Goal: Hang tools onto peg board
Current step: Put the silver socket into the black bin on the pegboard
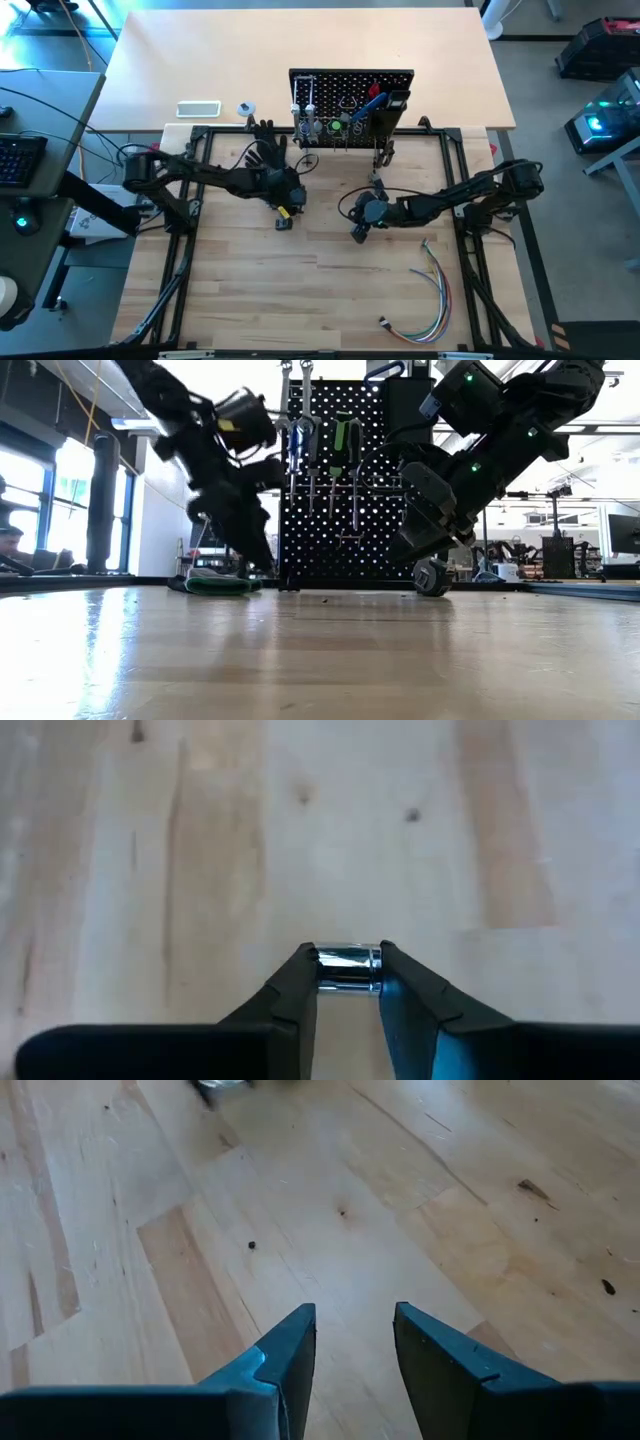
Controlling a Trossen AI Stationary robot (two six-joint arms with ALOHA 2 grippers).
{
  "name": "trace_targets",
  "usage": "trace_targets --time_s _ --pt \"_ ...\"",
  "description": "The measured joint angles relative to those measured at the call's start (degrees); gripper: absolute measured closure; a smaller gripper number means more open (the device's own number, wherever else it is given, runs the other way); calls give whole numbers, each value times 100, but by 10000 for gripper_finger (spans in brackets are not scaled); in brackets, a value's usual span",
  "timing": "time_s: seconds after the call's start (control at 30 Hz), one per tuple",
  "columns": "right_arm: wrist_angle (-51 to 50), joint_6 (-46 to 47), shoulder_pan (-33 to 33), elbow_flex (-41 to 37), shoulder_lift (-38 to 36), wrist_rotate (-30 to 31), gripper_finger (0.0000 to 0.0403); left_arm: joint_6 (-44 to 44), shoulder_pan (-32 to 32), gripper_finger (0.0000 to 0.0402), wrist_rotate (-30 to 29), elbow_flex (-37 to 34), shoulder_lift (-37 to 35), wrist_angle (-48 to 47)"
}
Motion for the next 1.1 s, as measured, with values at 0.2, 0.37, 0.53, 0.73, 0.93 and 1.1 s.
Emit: trace_targets --time_s 0.2,0.37,0.53,0.73,0.93,1.1 --pt "0 -10 0 0 0 0 269 -282 -430 331 160 0 -813 -238" --pt "0 -60 0 0 0 -2 269 -358 -696 331 203 0 -1584 0" --pt "2 -120 0 0 0 -2 269 -275 -734 331 199 43 -2255 988" --pt "0 -122 0 2 0 -2 269 440 -631 331 4 966 -2407 1459" --pt "-2 -121 0 2 0 -3 269 1207 -455 331 -270 2311 -1936 1441" --pt "2 -115 57 2 0 -2 269 1500 -233 331 -426 3436 -1287 1155"
